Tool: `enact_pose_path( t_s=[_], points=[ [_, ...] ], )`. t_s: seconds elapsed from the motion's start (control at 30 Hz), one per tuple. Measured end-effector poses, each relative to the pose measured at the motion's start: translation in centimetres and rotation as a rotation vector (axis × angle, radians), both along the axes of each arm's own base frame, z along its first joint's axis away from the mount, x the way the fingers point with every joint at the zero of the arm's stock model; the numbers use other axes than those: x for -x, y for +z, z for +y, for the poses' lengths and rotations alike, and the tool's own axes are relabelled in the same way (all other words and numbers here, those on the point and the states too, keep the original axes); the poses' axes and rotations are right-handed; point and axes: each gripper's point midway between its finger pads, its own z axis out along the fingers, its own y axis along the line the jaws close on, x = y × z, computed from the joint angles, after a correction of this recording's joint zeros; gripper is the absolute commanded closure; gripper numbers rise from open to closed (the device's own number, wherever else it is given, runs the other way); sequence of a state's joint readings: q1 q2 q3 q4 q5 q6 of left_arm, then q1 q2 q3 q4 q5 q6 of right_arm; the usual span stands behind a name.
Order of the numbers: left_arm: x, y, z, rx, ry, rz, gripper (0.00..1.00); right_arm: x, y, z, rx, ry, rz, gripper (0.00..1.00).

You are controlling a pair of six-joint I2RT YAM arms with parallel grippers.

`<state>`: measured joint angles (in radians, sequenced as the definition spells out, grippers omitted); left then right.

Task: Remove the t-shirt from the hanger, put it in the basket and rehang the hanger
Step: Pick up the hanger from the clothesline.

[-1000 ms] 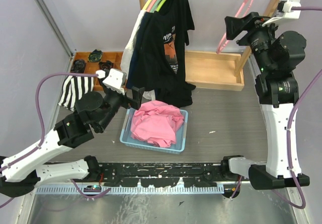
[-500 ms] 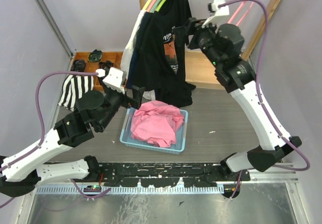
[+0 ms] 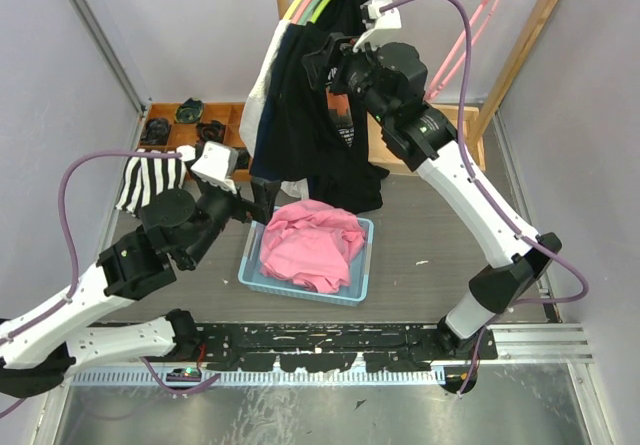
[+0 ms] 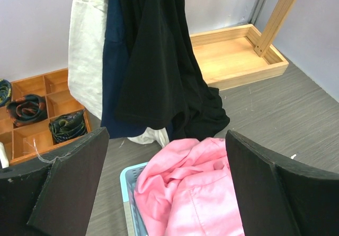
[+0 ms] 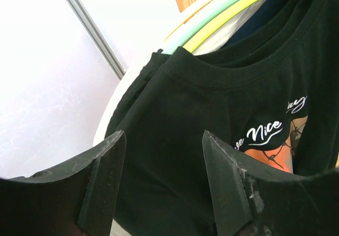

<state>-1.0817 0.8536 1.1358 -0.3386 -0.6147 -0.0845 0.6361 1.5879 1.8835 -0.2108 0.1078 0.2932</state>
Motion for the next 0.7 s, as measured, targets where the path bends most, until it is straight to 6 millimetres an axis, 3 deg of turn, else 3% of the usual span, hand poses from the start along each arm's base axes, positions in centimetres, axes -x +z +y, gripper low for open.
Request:
enact_pose_path(
  t_s=[0.4, 0.7],
  points=[
    [0.3, -1.1, 0.3, -0.011, -0.002, 0.02, 0.02, -1.8, 0.2, 2.9, -0.046, 0.021, 0.008, 0.36],
    [0.4, -0.8, 0.6, -0.002, -0.002, 0.014, 0.02, -2.9, 0.0, 3.0, -0.051, -0.029, 0.043, 0.37]
  ],
)
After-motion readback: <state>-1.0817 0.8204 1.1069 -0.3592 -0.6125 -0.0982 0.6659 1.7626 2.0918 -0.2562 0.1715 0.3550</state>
